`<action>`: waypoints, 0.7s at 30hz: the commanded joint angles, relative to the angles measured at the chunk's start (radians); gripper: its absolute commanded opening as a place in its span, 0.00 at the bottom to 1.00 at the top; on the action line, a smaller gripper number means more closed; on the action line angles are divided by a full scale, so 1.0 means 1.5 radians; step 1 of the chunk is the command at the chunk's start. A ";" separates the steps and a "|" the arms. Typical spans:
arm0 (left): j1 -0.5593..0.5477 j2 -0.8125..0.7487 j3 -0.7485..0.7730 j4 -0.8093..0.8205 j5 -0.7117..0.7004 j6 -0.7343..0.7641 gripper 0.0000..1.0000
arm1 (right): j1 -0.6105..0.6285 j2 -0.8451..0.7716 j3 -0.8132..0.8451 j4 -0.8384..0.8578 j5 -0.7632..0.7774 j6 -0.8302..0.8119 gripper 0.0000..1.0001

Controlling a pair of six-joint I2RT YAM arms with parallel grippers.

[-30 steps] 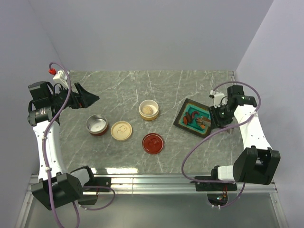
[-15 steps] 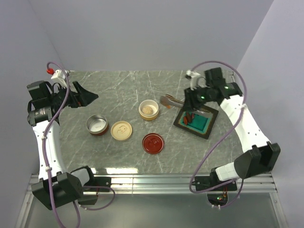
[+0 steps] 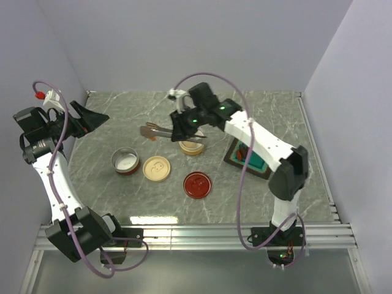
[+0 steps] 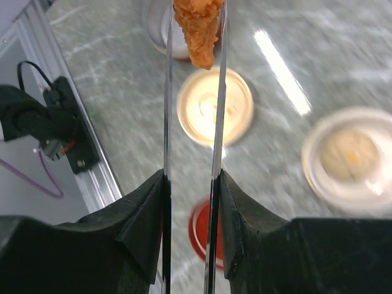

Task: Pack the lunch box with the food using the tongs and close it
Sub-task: Place the food into the lunch box

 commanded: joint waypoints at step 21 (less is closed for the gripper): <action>0.068 0.042 0.052 -0.044 0.041 0.062 0.96 | 0.182 0.276 0.210 0.149 0.090 0.078 0.22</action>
